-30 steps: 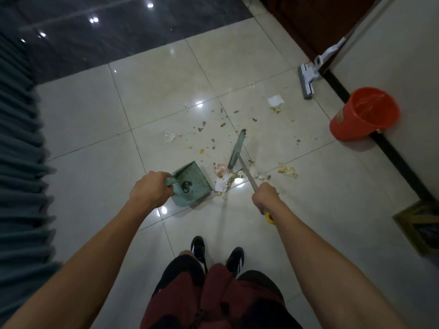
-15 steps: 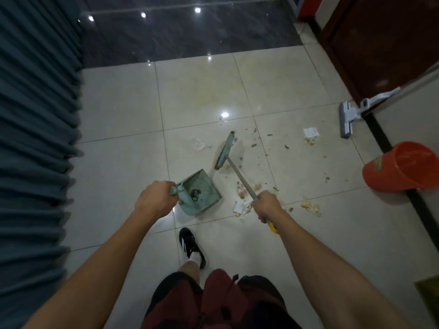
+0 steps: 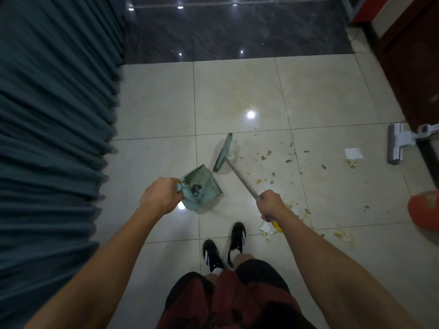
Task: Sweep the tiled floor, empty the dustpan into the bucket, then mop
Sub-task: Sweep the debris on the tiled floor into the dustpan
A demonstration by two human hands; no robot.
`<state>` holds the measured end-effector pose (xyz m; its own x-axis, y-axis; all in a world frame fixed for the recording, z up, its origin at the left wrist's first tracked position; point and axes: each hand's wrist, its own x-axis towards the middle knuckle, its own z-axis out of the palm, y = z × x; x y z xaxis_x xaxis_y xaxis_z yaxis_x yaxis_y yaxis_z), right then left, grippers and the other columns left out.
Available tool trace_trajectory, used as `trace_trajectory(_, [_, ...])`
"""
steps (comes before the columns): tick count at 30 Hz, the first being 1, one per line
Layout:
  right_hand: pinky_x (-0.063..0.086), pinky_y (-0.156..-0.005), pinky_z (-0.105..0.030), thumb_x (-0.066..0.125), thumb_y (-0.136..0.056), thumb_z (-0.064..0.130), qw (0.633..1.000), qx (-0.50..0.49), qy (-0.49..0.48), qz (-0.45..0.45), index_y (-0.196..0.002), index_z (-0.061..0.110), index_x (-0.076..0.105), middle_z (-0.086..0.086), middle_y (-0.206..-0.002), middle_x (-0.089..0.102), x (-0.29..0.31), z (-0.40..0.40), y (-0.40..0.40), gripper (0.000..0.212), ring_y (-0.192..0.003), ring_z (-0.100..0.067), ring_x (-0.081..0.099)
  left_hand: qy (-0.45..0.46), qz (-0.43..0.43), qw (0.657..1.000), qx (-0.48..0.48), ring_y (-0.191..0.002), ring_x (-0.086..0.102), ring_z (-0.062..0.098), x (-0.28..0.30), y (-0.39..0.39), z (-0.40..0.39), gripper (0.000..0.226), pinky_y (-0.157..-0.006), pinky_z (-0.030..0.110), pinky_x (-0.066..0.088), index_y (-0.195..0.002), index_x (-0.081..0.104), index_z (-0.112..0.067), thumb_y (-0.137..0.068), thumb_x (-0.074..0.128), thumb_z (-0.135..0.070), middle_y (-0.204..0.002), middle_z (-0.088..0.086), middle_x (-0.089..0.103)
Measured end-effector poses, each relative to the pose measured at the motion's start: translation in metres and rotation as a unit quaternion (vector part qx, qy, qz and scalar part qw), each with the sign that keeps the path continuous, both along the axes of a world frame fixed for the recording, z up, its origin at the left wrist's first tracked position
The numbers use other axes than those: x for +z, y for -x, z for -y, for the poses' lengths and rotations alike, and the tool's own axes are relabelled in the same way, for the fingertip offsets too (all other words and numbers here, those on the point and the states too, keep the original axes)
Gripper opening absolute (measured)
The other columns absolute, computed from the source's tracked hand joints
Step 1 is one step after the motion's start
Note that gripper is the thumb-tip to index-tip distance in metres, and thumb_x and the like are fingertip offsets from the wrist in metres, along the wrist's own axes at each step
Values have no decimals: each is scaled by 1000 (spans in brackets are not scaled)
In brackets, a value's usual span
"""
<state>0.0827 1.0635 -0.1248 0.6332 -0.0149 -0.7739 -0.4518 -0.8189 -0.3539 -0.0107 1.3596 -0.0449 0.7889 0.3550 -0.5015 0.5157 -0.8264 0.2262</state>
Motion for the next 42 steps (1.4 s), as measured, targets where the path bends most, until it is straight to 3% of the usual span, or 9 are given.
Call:
trace_trajectory(10, [56, -54, -38, 46, -89, 7, 997, 70, -25, -34, -117, -1, 58, -20, -95, 60, -21, -44, -101, 31, -70, -38, 71, -30, -18, 999, 23, -71, 62, 23, -1, -89, -24, 9, -61, 28, 46, -86, 64, -29, -94, 58, -29, -81, 0, 66])
trace_trajectory(12, [56, -55, -38, 46, -89, 6, 996, 74, -32, -45, -122, 1, 57, -19, -98, 59, -23, -51, -121, 35, -67, -36, 69, -39, -26, 999, 24, -70, 62, 21, -1, -107, -26, 11, -60, 29, 46, -87, 64, -28, -95, 57, -30, -81, -1, 67])
trace_trajectory(15, [56, -58, -37, 43, -93, 6, 993, 94, -33, -60, -131, 6, 51, -17, -108, 55, -26, -60, -144, 39, -80, -37, 71, -49, -38, 998, 26, -68, 63, 19, -3, -126, -31, 15, -59, 30, 52, -89, 66, -27, -95, 54, -33, -79, -2, 67])
trace_trajectory(20, [49, -43, -30, 44, -93, 3, 987, 146, 2, -72, -120, 0, 55, -15, -87, 55, -30, -71, -156, 30, -68, -30, 66, -51, -43, 998, 11, -67, 63, 17, -8, -142, -37, 15, -63, 34, 59, -89, 65, -27, -95, 54, -35, -78, -3, 66])
trace_trajectory(24, [46, -51, -32, 45, -94, 3, 981, 174, 60, -58, -123, 0, 52, -14, -94, 58, -27, -64, -143, 30, -73, -28, 59, -38, -48, 998, -19, -69, 62, 17, -11, -148, -41, 11, -63, 32, 56, -89, 65, -28, -95, 55, -29, -79, -3, 65])
trace_trajectory(28, [48, -59, -33, 44, -94, 1, 982, 150, 106, -38, -123, 1, 53, -7, -78, 47, -27, -52, -119, 31, -74, -27, 57, -30, -38, 998, -46, -71, 63, 19, -13, -141, -45, 11, -68, 34, 59, -86, 62, -31, -94, 56, -26, -81, -2, 67])
trace_trajectory(32, [55, -68, -34, 46, -93, 1, 986, 103, 125, -38, -122, 1, 54, -15, -100, 61, -23, -40, -77, 30, -84, -29, 65, -21, -25, 996, -84, -72, 64, 20, -15, -124, -53, 10, -70, 36, 60, -91, 67, -29, -95, 58, -27, -81, -1, 67])
trace_trajectory(36, [55, -80, -35, 45, -95, 2, 987, 67, 141, -34, -126, 0, 53, -15, -120, 60, -25, -24, -33, 32, -102, -28, 63, 2, -14, 992, -123, -72, 64, 20, -19, -113, -51, 10, -71, 36, 59, -88, 65, -32, -94, 60, -27, -80, -1, 67])
trace_trajectory(42, [51, -70, -33, 48, -93, 4, 986, -13, 154, -56, -128, 3, 54, -12, -108, 62, -17, 10, 23, 35, -94, -27, 63, 20, 2, 986, -167, -72, 65, 21, -18, -98, -27, 8, -72, 39, 61, -91, 69, -31, -92, 61, -28, -80, -1, 68])
